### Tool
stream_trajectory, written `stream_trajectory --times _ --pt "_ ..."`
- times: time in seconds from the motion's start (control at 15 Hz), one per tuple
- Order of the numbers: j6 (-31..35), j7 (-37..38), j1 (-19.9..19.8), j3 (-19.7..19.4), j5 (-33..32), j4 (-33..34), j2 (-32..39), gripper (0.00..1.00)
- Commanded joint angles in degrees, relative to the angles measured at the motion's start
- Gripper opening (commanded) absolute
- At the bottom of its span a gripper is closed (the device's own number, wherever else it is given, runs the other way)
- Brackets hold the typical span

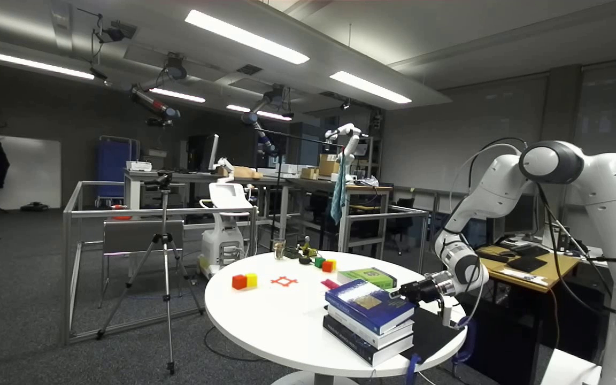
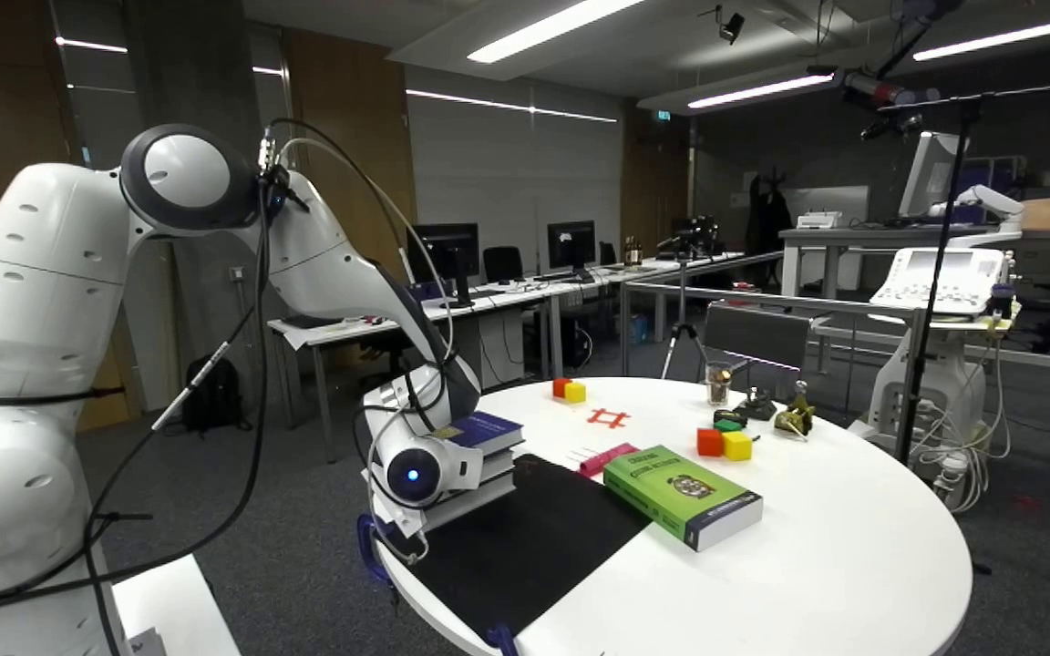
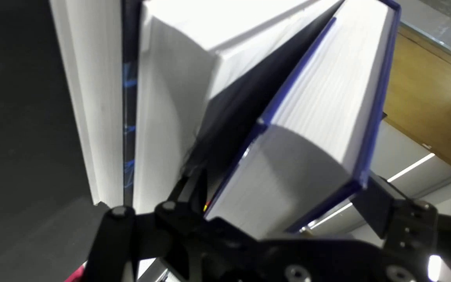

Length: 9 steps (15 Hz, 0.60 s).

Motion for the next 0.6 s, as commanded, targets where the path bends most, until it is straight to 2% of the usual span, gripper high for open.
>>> stream_trajectory --times 0.0,0.13,0.53 --pt "11.7 -1.9 1.6 0.5 1.8 -4.0 -3.9 1.00" --pt "18.5 -1.2 2.5 1.0 1.3 -4.9 -4.6 1.00" --pt "24.5 0.5 2.8 3.2 -0.4 -7.5 -9.4 1.00"
